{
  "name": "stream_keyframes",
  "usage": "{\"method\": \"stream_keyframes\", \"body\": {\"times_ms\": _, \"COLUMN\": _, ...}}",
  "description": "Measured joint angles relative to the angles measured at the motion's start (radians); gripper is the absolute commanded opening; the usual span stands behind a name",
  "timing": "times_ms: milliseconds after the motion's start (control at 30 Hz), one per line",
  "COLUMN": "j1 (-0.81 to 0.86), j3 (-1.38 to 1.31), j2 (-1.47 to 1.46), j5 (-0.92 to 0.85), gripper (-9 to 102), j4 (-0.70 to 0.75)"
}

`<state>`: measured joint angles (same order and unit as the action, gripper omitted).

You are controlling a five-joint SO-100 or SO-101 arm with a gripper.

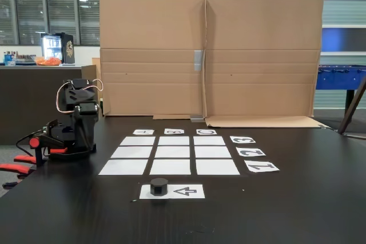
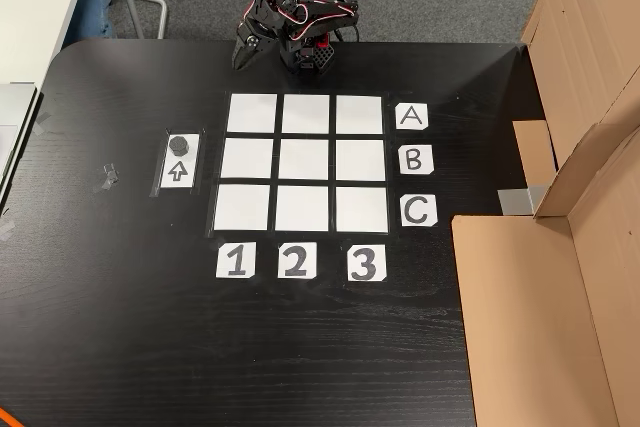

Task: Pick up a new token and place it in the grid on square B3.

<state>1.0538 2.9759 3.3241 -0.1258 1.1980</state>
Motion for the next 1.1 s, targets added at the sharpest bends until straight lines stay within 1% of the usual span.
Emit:
{"method": "stream_keyframes", "body": {"times_ms": 233, "j1": 0.057, "j3": 0.000, "j2": 0.000, "j5": -0.049, "gripper": 0, "j4": 0.009}}
{"method": "stream_keyframes", "body": {"times_ms": 733, "j1": 0.077, "j3": -0.003, "j2": 0.000, "j5": -0.055, "gripper": 0, "j4": -0.005}}
{"method": "stream_keyframes", "body": {"times_ms": 833, "j1": 0.080, "j3": -0.029, "j2": 0.000, "j5": -0.100, "gripper": -1, "j4": -0.026}}
{"method": "stream_keyframes", "body": {"times_ms": 1100, "j1": 0.086, "j3": -0.109, "j2": 0.000, "j5": -0.107, "gripper": -1, "j4": -0.046}}
